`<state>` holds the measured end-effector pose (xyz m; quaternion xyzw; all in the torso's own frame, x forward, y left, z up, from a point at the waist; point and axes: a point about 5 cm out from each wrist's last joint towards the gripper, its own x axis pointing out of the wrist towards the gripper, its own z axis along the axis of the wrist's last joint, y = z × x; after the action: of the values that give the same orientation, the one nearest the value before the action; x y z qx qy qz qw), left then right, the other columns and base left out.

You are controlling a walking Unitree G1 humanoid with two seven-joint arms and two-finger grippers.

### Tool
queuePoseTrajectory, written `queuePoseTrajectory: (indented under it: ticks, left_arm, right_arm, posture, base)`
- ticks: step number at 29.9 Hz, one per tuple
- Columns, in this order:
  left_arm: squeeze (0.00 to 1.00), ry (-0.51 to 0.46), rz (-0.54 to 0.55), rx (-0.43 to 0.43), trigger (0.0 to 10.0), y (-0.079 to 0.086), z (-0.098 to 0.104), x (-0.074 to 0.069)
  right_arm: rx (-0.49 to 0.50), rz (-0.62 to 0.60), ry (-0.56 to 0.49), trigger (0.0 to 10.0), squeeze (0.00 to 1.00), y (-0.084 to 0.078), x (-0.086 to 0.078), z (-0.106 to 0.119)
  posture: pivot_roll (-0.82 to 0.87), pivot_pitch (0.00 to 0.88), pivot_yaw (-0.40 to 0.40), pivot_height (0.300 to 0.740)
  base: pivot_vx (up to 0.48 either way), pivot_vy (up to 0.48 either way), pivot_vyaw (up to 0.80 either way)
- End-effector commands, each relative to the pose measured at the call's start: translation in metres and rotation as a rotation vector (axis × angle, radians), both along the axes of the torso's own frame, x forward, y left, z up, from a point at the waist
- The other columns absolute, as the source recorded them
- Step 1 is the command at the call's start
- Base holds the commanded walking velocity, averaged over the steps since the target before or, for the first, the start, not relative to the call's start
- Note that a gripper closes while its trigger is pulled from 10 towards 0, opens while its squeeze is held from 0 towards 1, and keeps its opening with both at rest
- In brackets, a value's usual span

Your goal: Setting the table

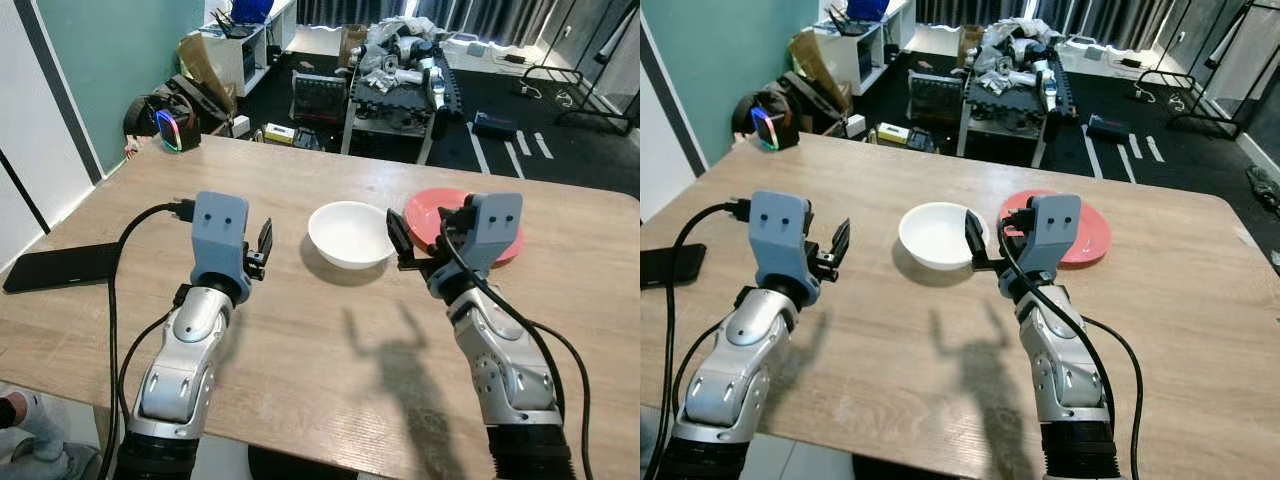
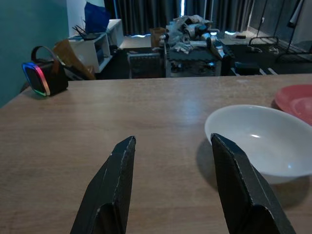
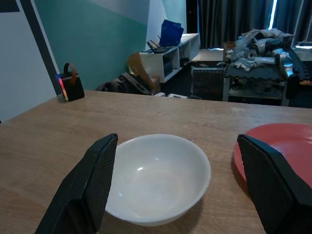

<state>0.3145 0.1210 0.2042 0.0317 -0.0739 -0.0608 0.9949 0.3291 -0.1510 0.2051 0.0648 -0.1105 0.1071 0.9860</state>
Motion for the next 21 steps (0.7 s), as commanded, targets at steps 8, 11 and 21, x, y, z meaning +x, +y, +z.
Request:
queuePoseTrajectory:
  ticks: [8,11,21]
  left_arm:
    - [0.0,0.064,0.035,0.092,10.0,0.018,-0.005,0.008]
    - [0.0,0.045,0.056,0.127,10.0,0.03,-0.001,0.008]
    - [0.0,-0.057,-0.103,0.333,10.0,0.043,0.022,0.001]
  right_arm:
    - [-0.081,-0.043,0.145,10.0,0.0,0.001,0.006,-0.021]
    - [-0.008,-0.087,0.276,10.0,0.0,0.006,0.018,-0.035]
    - [0.17,-0.119,0.427,10.0,0.0,0.014,0.032,-0.051]
  posture:
    - [-0.01,0.0,0.033,0.74]
    - [0.01,0.0,0.023,0.74]
    - [0.08,0.035,0.004,0.74]
  base:
    - [0.0,0.0,0.0]
    - [0.0,0.0,0.0]
    - [0.0,0.0,0.0]
